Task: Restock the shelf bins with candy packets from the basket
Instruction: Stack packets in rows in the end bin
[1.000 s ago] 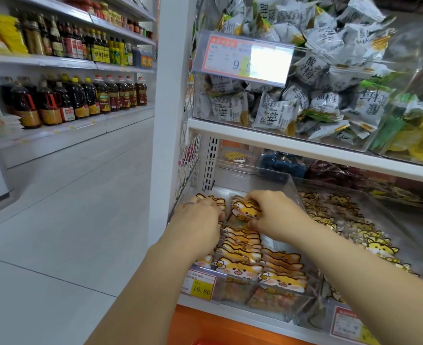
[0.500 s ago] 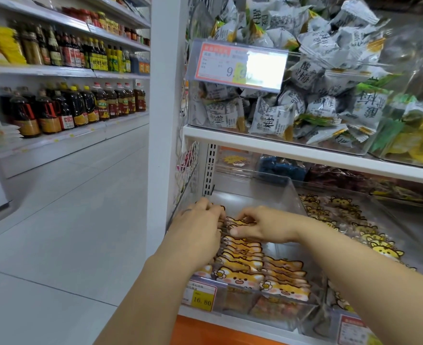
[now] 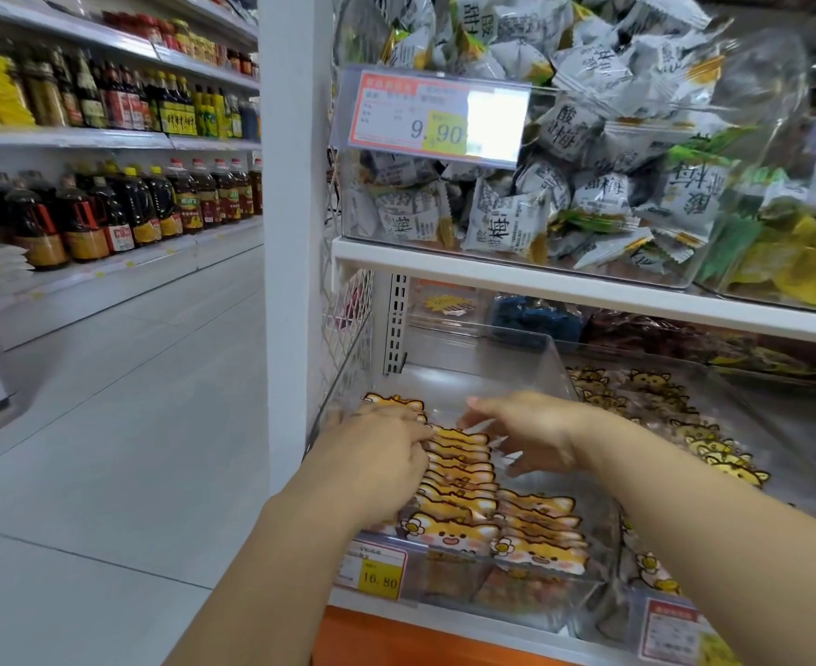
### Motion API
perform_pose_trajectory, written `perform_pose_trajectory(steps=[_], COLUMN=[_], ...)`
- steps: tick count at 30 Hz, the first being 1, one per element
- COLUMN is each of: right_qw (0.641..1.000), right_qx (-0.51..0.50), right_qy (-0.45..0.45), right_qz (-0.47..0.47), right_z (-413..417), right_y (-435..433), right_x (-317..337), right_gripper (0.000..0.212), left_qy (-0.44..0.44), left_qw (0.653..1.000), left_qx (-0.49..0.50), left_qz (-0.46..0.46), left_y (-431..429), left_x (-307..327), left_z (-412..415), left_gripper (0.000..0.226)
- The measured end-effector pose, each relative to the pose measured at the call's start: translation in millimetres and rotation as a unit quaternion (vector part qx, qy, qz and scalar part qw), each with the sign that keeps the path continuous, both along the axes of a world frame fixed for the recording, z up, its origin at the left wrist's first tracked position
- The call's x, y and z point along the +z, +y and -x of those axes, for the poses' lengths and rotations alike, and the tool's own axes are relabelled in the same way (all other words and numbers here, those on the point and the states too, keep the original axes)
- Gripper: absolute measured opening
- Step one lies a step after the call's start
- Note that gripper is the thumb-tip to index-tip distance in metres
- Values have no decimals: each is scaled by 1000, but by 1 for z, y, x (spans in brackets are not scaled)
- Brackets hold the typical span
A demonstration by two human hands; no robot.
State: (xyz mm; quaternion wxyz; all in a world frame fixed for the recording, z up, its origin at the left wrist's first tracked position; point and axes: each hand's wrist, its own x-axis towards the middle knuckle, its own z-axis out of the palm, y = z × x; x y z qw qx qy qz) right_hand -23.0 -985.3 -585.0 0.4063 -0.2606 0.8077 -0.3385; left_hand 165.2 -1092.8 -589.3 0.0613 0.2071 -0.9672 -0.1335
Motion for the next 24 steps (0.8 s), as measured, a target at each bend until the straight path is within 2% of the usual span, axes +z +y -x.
perform_pose_trajectory(steps=[6, 11, 21, 24], right_qw=[998, 999, 995, 983], right_qx=[-48, -45, -9, 24], right_qy=[-37, -16, 98, 182], right_qz=[10, 2, -13, 9], right_z=[3, -1, -15, -31], right_y=[-5, -6, 0, 7], right_x=[-8, -8, 0, 13], right_gripper=[31, 32, 41, 37], left_qy=[-8, -10, -3, 5], left_qw=[1000, 1000, 1000, 1000], left_qx=[-2, 1, 8, 7], left_qz=[1, 0, 0, 24], left_y=[-1, 0, 1, 4], left_x=[1, 3, 4, 5], left_z=[1, 1, 2, -1], left_gripper=[43, 42, 42, 42])
